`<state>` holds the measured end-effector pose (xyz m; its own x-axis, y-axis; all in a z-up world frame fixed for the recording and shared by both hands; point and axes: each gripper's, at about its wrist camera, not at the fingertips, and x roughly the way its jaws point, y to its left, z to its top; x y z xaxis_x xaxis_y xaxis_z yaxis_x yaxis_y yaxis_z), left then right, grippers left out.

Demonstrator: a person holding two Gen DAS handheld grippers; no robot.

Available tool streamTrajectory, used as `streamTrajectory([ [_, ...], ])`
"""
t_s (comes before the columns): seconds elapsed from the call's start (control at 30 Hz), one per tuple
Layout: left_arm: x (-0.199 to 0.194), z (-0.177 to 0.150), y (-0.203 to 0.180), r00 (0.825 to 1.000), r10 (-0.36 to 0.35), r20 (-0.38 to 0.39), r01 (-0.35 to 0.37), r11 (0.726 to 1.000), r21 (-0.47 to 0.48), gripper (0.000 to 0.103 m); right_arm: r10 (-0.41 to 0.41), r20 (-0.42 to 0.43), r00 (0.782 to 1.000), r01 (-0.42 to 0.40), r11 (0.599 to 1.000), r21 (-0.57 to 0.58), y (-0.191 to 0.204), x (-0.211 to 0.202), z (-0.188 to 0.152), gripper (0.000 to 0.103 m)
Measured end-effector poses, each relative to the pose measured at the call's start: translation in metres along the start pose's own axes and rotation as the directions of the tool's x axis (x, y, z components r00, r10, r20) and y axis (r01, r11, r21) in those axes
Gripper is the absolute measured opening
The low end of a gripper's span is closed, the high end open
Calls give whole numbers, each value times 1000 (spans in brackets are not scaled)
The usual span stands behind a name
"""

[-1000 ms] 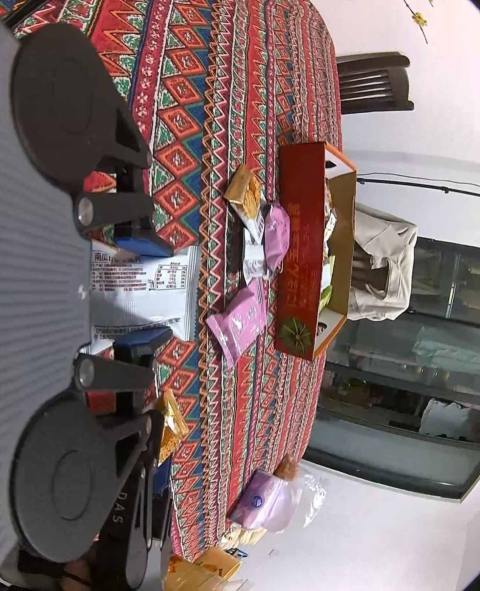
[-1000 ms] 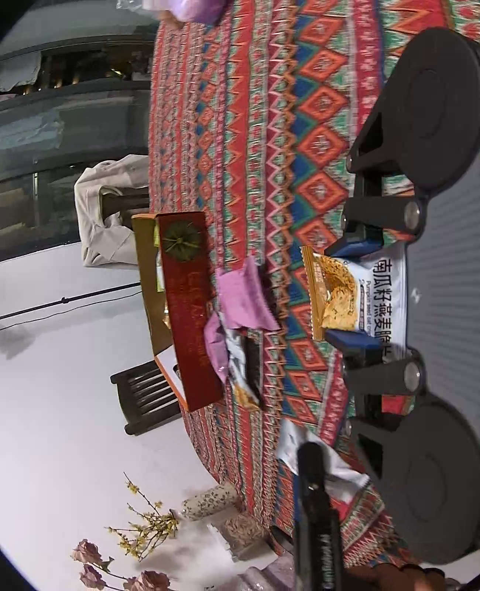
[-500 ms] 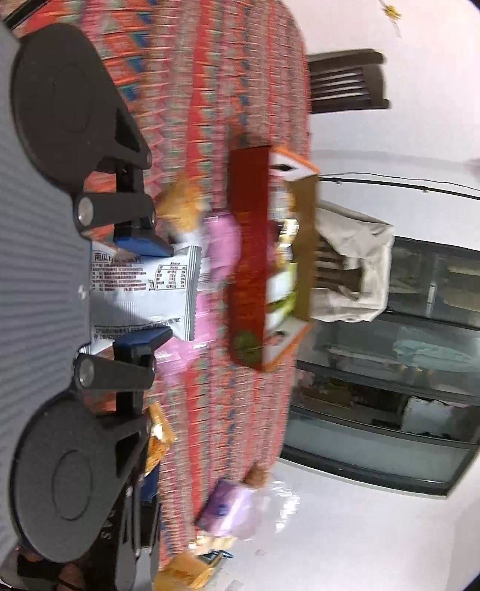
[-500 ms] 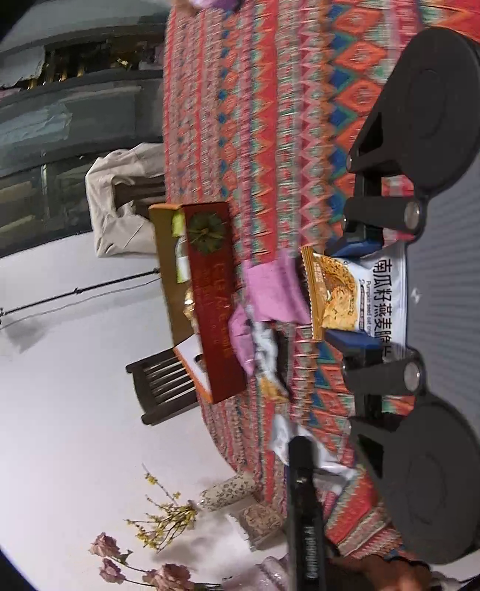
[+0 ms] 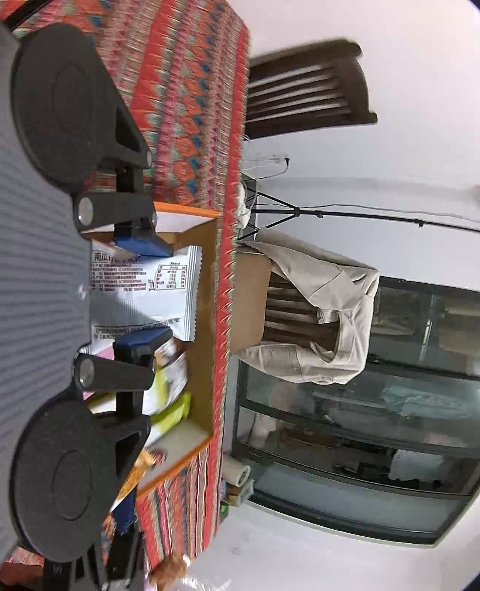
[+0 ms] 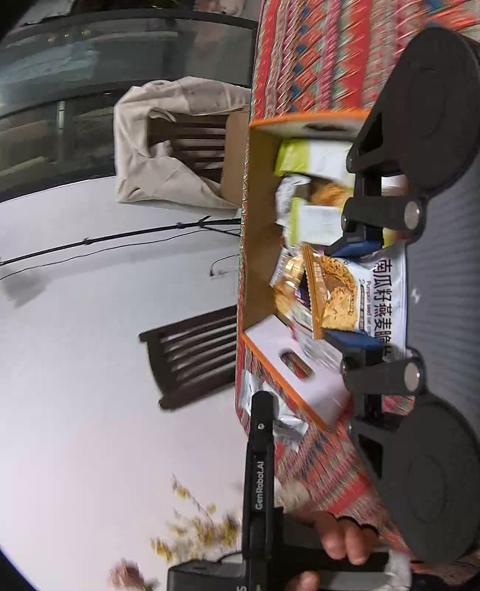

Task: Organize snacks
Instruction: 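Carry both packets into the box and open both tools, then lift both open tools out of the box back toward the snack pile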

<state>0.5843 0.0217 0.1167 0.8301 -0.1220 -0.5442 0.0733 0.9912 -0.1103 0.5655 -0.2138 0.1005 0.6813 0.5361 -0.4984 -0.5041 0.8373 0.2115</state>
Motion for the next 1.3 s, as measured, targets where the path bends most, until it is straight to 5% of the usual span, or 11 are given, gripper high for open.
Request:
streamTrajectory([
  [0.17, 75, 21, 11, 996, 49, -74, -49, 999, 0, 42, -58, -90, 994, 60, 998, 17, -17, 93, 48, 40],
  [0.23, 96, 23, 17, 995, 32, -90, -32, 999, 3, 60, -92, -112, 989, 96, 995, 34, -25, 124, 62, 42],
  [0.33, 108, 24, 26, 992, 86, -88, -88, 996, -12, 62, -118, -133, 984, 128, 989, 70, -35, 155, 72, 57],
  [0.47, 102, 19, 32, 994, 66, -84, -65, 998, 8, 65, -118, -100, 988, 127, 988, 90, -41, 154, 72, 67],
  [0.63, 85, 19, 29, 993, 71, -90, -69, 997, 26, 65, -126, -87, 988, 134, 988, 83, -42, 141, 75, 69],
  [0.77, 48, 20, 19, 996, 60, -69, -57, 997, 48, 69, -130, -68, 989, 134, 989, 56, -35, 116, 80, 69],
  [0.83, 15, 12, 14, 999, 24, -42, -22, 998, 55, 83, -127, -48, 991, 129, 991, 30, -27, 92, 80, 70],
  [0.97, -52, -13, 2, 1000, -6, 19, 4, 996, 88, 84, -131, 13, 991, 131, 991, -30, -16, 33, 74, 86],
  [1.03, -89, -28, -4, 999, -17, 45, 13, 995, 95, 88, -126, 34, 991, 128, 991, -51, -11, 1, 68, 86],
  [1.3, -222, -93, -25, 977, -4, 214, -20, 994, 110, 103, -94, 142, 985, 109, 989, -102, 14, -128, 18, 98],
])
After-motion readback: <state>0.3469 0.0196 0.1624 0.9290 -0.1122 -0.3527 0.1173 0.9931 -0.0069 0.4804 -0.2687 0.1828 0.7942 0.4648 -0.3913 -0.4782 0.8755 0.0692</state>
